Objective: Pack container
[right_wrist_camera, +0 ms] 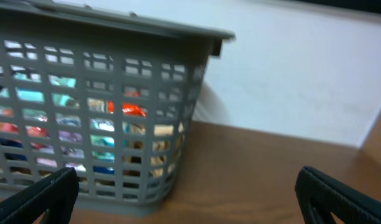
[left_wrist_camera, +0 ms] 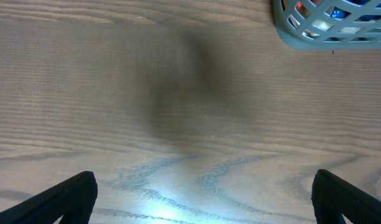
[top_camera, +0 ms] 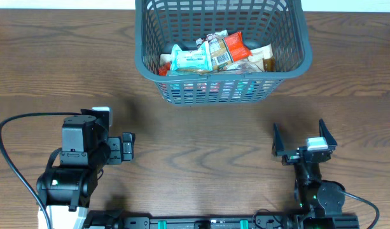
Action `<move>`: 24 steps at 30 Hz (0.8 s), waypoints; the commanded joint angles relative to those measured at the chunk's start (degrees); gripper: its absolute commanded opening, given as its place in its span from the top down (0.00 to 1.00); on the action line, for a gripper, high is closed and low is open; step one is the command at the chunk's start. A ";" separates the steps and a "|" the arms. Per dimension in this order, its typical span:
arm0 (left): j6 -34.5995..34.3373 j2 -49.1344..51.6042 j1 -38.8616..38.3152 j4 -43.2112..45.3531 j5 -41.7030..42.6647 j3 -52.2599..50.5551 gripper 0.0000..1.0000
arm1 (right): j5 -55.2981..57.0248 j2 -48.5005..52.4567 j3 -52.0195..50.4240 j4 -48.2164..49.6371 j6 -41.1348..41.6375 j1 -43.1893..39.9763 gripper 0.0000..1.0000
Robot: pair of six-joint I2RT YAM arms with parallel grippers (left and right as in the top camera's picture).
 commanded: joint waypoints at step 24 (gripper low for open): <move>-0.28 0.11 -0.09 0.02 0.15 0.00 0.01 | 4.28 -0.42 -1.64 -5.49 8.66 0.04 0.01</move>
